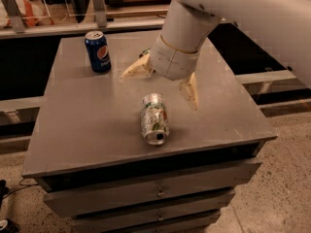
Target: Move 7up can near pepsi can
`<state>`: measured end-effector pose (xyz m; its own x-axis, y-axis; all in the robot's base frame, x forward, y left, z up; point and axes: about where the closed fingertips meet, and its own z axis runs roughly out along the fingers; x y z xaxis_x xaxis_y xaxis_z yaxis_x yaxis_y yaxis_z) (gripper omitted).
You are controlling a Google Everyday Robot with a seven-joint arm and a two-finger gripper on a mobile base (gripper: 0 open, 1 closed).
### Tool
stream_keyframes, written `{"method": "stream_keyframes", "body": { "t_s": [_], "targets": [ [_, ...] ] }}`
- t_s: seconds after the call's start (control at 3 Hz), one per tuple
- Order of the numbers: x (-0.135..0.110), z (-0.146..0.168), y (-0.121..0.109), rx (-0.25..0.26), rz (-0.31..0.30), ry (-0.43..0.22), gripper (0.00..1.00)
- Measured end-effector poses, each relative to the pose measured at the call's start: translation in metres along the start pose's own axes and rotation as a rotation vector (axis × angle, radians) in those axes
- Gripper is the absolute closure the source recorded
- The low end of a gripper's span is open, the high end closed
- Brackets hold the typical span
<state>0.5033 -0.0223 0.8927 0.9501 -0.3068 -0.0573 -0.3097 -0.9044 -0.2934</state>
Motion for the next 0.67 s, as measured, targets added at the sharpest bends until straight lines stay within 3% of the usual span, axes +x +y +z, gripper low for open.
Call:
{"method": "stream_keyframes", "body": {
  "t_s": [0.33, 0.67],
  "targets": [
    [-0.006, 0.014, -0.01, -0.047, -0.11, 0.022, 0.0],
    [-0.014, 0.027, -0.013, -0.09, -0.166, 0.058, 0.0]
  ]
}}
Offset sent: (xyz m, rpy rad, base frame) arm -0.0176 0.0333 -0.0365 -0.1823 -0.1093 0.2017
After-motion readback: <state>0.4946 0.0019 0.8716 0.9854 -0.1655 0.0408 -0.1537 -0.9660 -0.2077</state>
